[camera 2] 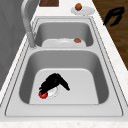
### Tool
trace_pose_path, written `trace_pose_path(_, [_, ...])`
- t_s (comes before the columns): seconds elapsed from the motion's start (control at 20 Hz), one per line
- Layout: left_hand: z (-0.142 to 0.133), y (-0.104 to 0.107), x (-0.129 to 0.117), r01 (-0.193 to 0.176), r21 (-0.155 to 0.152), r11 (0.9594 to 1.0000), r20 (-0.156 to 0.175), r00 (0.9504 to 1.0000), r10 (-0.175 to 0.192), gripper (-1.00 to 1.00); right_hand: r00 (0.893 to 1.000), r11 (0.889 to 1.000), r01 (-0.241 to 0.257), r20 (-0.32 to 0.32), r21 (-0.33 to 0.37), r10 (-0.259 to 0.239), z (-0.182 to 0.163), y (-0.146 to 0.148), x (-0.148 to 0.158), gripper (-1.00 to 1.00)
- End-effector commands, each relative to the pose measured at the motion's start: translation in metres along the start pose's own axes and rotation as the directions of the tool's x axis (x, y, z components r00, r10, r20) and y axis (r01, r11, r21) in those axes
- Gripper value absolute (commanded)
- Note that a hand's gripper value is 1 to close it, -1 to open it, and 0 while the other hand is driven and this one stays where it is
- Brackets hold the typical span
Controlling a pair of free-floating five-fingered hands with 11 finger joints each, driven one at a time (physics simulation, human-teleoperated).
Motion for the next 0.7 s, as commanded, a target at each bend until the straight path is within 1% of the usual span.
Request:
trace_pose_path(0.0, [0.006, -0.004, -0.015, -0.046, 0.006, 0.9989, 0.018, 0.9988, 0.045, -1.00, 1.000, 1.000, 0.000, 0.000, 0.000, 0.000, 0.000, 0.000, 0.000, 0.00])
trace_pose_path(0.1, [0.011, -0.005, -0.017, -0.035, 0.012, 0.9993, 0.021, 0.9992, 0.035, -1.00, 1.000, 1.000, 0.000, 0.000, 0.000, 0.000, 0.000, 0.000, 0.000, 0.00])
trace_pose_path(0.2, [0.018, -0.005, -0.022, -0.037, 0.016, 0.9992, 0.029, 0.9989, 0.036, -1.00, 1.000, 1.000, 0.000, 0.000, 0.000, 0.000, 0.000, 0.000, 0.000, 0.00])
trace_pose_path(0.3, [0.019, -0.005, -0.029, -0.040, 0.016, 0.9991, 0.022, 0.9990, 0.040, -1.00, 1.000, 1.000, 0.000, 0.000, 0.000, 0.000, 0.000, 0.000, 0.000, 0.00])
trace_pose_path(0.35, [0.017, -0.004, -0.035, -0.054, 0.011, 0.9985, 0.013, 0.9984, 0.054, -1.00, 1.000, 1.000, 0.000, 0.000, 0.000, 0.000, 0.000, 0.000, 0.000, 0.00])
trace_pose_path(0.4, [0.016, -0.004, -0.040, -0.058, 0.007, 0.9983, 0.009, 0.9983, 0.058, -1.00, 1.000, 1.000, 0.000, 0.000, 0.000, 0.000, 0.000, 0.000, 0.000, 0.00])
trace_pose_path(0.45, [0.016, 0.000, -0.049, -0.071, 0.002, 0.9975, 0.006, 0.9975, 0.071, -1.00, 1.000, 1.000, 0.000, 0.000, 0.000, 0.000, 0.000, 0.000, 0.000, 0.00])
trace_pose_path(0.65, [0.016, 0.009, -0.076, -0.103, 0.001, 0.9946, 0.003, 0.9946, 0.103, -1.00, 1.000, 1.000, 0.000, 0.000, 0.000, 0.000, 0.000, 0.000, 0.000, 0.00])
